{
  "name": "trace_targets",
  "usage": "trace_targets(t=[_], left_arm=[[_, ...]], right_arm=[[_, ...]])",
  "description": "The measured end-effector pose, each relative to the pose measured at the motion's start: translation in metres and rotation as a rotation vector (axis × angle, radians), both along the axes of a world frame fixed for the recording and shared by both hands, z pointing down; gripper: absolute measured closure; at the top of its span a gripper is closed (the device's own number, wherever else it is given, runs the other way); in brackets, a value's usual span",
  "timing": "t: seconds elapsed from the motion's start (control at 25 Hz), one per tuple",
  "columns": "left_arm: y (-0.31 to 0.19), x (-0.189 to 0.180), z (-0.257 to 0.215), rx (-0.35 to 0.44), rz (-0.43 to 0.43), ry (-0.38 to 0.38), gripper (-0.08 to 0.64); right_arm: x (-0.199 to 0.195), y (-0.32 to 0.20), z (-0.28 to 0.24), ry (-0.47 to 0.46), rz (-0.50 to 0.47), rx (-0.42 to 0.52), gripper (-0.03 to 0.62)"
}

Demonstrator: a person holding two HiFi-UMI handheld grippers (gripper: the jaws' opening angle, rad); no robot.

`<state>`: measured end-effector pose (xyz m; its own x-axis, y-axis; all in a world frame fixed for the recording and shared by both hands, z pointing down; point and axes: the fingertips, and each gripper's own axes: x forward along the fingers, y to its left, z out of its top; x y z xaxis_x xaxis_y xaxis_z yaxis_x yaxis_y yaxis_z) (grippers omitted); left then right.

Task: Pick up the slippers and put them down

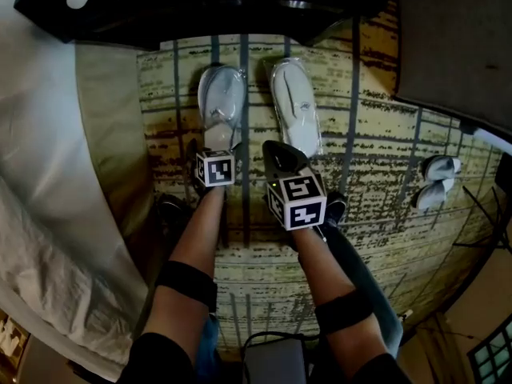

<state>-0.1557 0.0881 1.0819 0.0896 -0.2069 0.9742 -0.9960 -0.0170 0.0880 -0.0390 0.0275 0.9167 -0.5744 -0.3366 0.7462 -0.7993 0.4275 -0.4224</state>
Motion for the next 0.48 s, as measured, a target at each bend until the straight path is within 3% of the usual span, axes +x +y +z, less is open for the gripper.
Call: trace_targets(t=[0.4, 0.44, 0.48], left_arm=[[-0.006, 0.003, 0.029, -0.005, 0.022, 0.043, -0.027], [-0.006, 0.004, 0.028, -0.005, 0.030, 0.043, -0.005], [-0.006, 0.004, 0.028, -0.005, 0.039, 0.043, 0.076]], right_arm=[[-0.002, 0.014, 0.025, -0.005, -0.018, -0.020, 0.591], [-0.002, 0.014, 0.025, -0.006, -0.019, -0.021, 0.591], [-0.002, 0.014, 0.026, -0.005, -0.018, -0.021, 0.591]])
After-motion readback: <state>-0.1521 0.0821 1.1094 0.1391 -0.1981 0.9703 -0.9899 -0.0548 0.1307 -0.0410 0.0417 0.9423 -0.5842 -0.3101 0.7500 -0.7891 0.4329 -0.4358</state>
